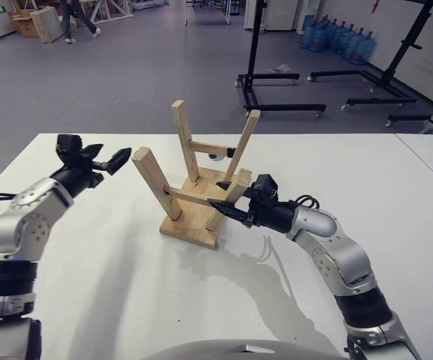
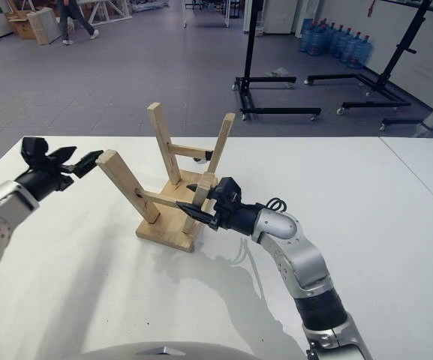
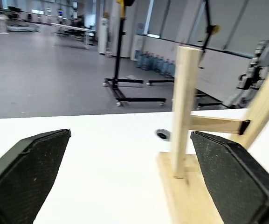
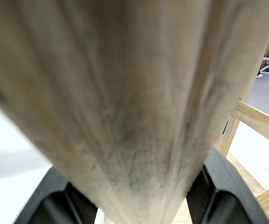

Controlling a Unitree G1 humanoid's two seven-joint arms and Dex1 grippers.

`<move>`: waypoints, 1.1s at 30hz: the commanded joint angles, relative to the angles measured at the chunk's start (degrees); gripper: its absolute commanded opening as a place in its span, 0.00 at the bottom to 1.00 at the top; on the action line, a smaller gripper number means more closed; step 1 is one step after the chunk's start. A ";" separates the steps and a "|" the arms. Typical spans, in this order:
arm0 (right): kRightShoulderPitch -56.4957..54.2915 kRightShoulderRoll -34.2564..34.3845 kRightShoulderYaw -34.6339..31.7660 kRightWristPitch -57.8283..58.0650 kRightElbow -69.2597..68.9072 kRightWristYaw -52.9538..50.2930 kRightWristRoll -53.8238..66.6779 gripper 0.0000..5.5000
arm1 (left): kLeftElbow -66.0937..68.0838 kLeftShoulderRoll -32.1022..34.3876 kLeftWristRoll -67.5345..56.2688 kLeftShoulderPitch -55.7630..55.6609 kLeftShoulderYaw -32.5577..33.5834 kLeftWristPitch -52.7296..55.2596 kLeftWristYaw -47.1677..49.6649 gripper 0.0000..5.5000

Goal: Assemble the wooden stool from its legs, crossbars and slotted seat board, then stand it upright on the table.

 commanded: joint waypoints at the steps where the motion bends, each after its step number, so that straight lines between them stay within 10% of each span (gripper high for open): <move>1: -0.73 -0.29 1.83 1.45 -0.02 0.97 -0.07 0.38 | -2.55 -6.55 3.58 -2.11 -4.65 1.81 1.50 0.86; 16: -3.80 4.83 8.66 5.44 3.55 -2.68 -3.59 0.38 | -8.68 -15.07 9.82 1.18 -7.89 5.33 1.99 0.86; 25: -0.85 1.96 6.42 3.48 5.71 -0.67 -3.60 0.69 | -2.05 -15.78 13.20 -1.31 -2.85 4.98 2.98 0.86; 33: 3.09 -3.58 -1.48 3.52 3.80 3.05 1.50 0.69 | 12.92 -10.89 16.86 -9.55 6.28 -0.76 3.09 0.86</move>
